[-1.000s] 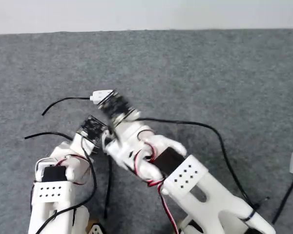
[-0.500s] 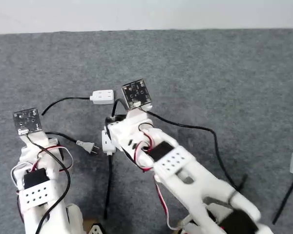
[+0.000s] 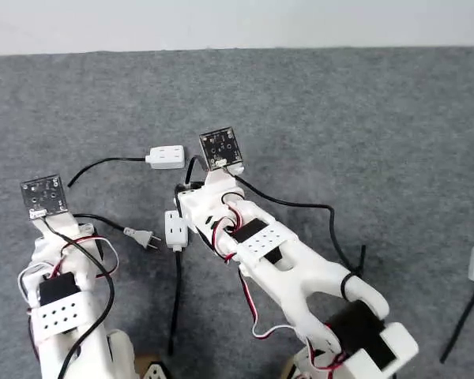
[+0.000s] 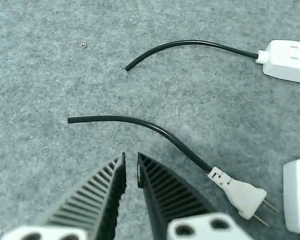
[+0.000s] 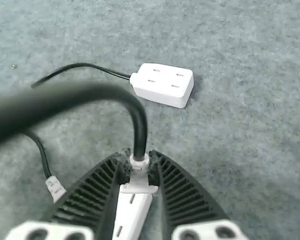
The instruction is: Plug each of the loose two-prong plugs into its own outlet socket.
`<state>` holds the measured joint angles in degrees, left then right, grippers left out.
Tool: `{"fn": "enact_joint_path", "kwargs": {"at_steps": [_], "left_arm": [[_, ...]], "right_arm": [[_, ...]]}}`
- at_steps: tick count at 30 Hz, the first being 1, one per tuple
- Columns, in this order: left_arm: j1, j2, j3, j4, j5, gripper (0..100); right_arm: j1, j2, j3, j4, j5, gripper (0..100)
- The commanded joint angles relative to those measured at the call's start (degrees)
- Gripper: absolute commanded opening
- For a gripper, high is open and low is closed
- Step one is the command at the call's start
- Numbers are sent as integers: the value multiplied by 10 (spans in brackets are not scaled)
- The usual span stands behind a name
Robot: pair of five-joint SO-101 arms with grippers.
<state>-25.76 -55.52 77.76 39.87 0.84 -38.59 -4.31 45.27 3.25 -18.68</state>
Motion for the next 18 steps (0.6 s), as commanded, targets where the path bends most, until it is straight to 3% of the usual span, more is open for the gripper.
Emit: {"fn": "enact_joint_path", "kwargs": {"at_steps": [1, 18], "left_arm": [[-5, -9, -33, -16, 4, 37], [-5, -8, -32, -16, 3, 37]], "right_arm": [[-7, -2, -40, -2, -20, 8], [-20, 6, -47, 35, -63, 8]]}}
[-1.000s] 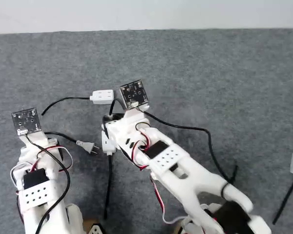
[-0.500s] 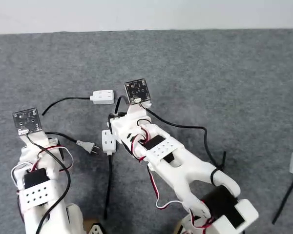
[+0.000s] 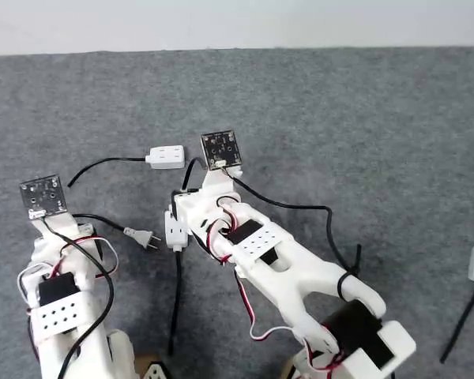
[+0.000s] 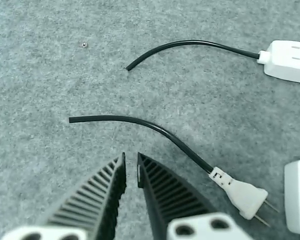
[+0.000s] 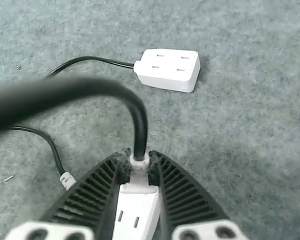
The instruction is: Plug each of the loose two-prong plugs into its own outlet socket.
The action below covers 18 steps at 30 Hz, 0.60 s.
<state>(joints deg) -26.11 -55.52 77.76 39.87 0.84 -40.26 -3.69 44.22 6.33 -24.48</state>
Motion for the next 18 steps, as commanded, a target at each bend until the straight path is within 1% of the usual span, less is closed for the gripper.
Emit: {"fn": "enact_joint_path", "kwargs": {"at_steps": [1, 5, 7, 10, 14, 18], "left_arm": [[-2, -8, -32, -16, 3, 37], [-2, -8, -32, -16, 3, 37], [-2, -8, -31, -16, 3, 37], [-2, -8, -31, -15, 2, 37], [-2, -8, -30, -13, -24, 37], [-2, -8, -30, -13, -26, 37]], "right_arm": [[-3, 6, -37, 4, -5, 8], [-3, 41, -55, 8, -4, 8], [-4, 51, -70, 38, -4, 8], [-15, 53, -83, 65, 25, 8], [-30, 53, -83, 72, 37, 8], [-29, 53, -83, 73, 39, 8]]}}
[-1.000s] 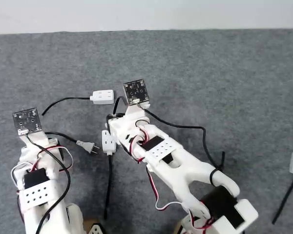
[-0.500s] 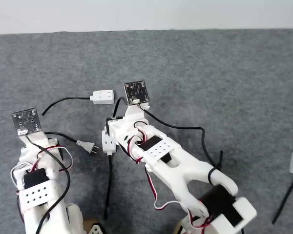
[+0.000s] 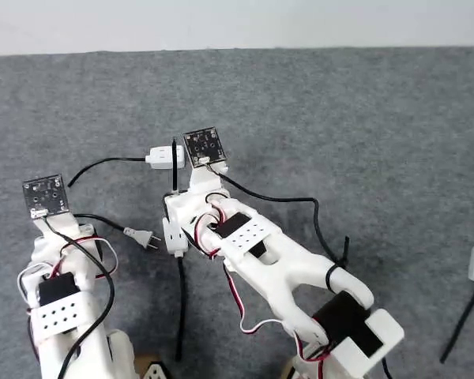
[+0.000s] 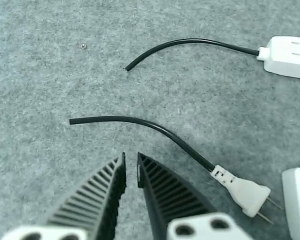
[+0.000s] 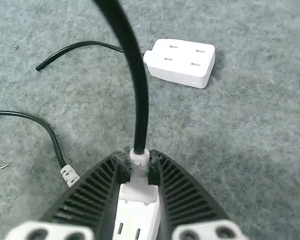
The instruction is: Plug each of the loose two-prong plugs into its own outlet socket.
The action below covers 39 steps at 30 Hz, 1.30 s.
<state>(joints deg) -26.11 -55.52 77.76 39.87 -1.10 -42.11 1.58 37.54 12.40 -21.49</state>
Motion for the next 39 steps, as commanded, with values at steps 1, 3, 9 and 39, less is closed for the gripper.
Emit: {"fn": "enact_joint_path", "kwargs": {"at_steps": [1, 3, 9, 39], "left_arm": [[-2, -8, -30, -13, -7, 37], [-2, -8, -30, -13, -7, 37], [-3, -7, -30, -13, -7, 37], [-19, -7, -30, -12, -7, 37]], "right_arm": [[-10, 0, -16, 12, 16, 9], [-11, 0, -16, 12, 34, 9], [-15, 0, -4, 13, 81, 9], [-22, -30, 61, -34, 158, 9]]}}
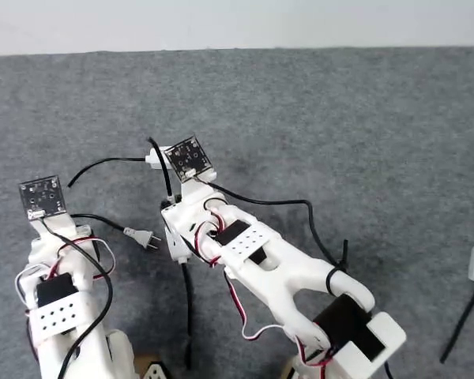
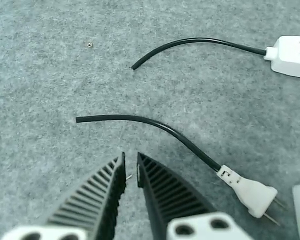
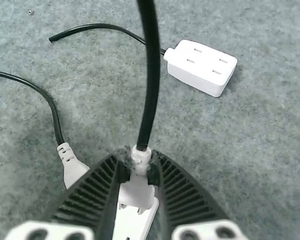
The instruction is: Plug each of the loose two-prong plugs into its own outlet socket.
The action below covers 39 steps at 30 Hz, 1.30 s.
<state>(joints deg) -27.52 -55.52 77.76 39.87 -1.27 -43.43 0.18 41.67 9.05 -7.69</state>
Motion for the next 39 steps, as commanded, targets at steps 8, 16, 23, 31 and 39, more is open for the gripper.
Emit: {"fn": "enact_joint_path", "kwargs": {"at_steps": [8, 16, 23, 31, 39], "left_arm": [[-5, -6, -30, -12, -5, 37], [-4, -4, -30, -12, -7, 37], [-4, -4, -30, -12, -7, 37], [21, -4, -29, 8, -32, 47], [25, -4, -29, 24, -33, 52]], "right_arm": [[-6, -74, 76, -2, 25, 9], [34, -131, 85, 51, -24, 8], [167, -153, -11, 304, -24, 8], [258, -107, 18, 357, 51, 8], [283, 12, -89, 435, 82, 69]]}}
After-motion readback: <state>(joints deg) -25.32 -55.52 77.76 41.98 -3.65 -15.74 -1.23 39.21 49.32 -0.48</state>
